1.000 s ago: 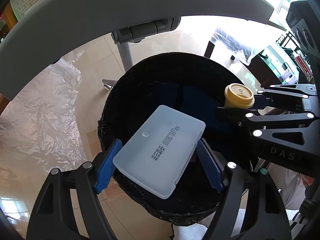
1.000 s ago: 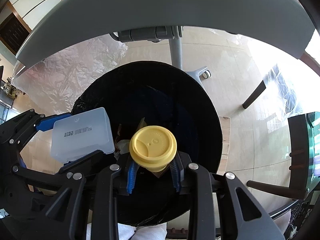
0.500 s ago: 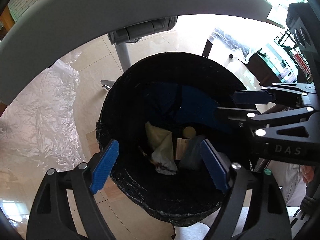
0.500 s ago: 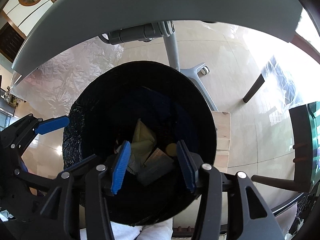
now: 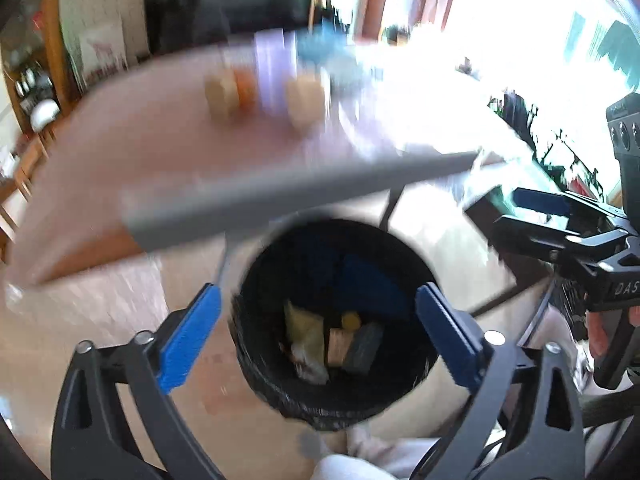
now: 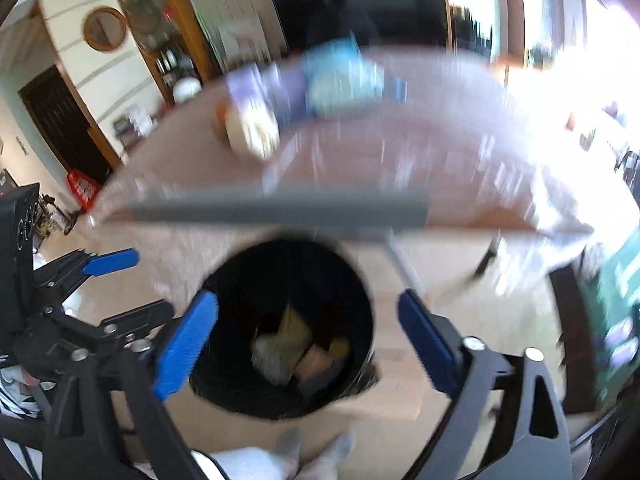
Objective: Collect trash
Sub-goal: 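Raise both open tools from the bin back toward the table, then grasp the orange-rimmed cup with the left tool while the right tool grasps the blue plastic bag, then lift the cup and blue bag off the table with both tools, then carry the held cup and bag over the black trash bin with both tools, then open both tools to drop the cup and bag into the bin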
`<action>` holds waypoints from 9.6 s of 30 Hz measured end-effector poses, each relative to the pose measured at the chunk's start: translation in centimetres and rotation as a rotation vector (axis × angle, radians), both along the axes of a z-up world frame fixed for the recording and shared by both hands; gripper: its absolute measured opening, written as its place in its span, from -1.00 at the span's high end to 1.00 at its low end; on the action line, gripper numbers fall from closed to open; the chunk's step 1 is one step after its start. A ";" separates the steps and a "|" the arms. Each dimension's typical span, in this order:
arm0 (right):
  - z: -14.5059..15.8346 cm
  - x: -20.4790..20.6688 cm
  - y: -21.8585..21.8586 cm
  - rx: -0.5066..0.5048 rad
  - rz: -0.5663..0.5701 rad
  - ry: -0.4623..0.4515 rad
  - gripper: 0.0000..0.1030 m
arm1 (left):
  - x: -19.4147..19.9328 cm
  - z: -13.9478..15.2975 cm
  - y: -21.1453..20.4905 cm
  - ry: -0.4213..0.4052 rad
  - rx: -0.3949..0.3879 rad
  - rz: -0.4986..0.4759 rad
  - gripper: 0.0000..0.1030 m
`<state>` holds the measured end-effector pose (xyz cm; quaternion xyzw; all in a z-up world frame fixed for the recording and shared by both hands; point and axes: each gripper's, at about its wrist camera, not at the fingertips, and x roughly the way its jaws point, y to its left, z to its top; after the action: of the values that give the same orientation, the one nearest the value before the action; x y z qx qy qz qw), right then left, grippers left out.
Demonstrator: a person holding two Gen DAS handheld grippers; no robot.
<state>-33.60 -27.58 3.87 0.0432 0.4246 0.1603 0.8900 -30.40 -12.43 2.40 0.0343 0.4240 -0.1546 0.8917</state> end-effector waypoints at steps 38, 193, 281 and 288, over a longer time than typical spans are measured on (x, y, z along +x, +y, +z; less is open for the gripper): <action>1.2 26.1 6.2 -0.266 0.012 -0.038 -0.92 | 20.2 -0.2 3.2 0.026 0.051 -0.145 -0.68; 1.9 0.9 -0.4 0.163 0.089 0.055 -0.14 | 3.4 1.8 1.1 0.063 -0.041 0.066 0.09; -12.4 5.0 3.0 0.059 0.045 0.392 -0.44 | 3.8 -11.3 -1.4 0.331 0.088 -0.020 -0.49; -11.6 4.5 1.8 0.083 0.012 0.380 -0.48 | 3.5 -10.6 -0.7 0.310 0.094 0.004 -0.60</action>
<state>-29.07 -25.82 -7.78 0.1066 0.5785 0.1721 0.7902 -26.85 -13.15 -8.17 0.0511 0.5633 -0.1361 0.8134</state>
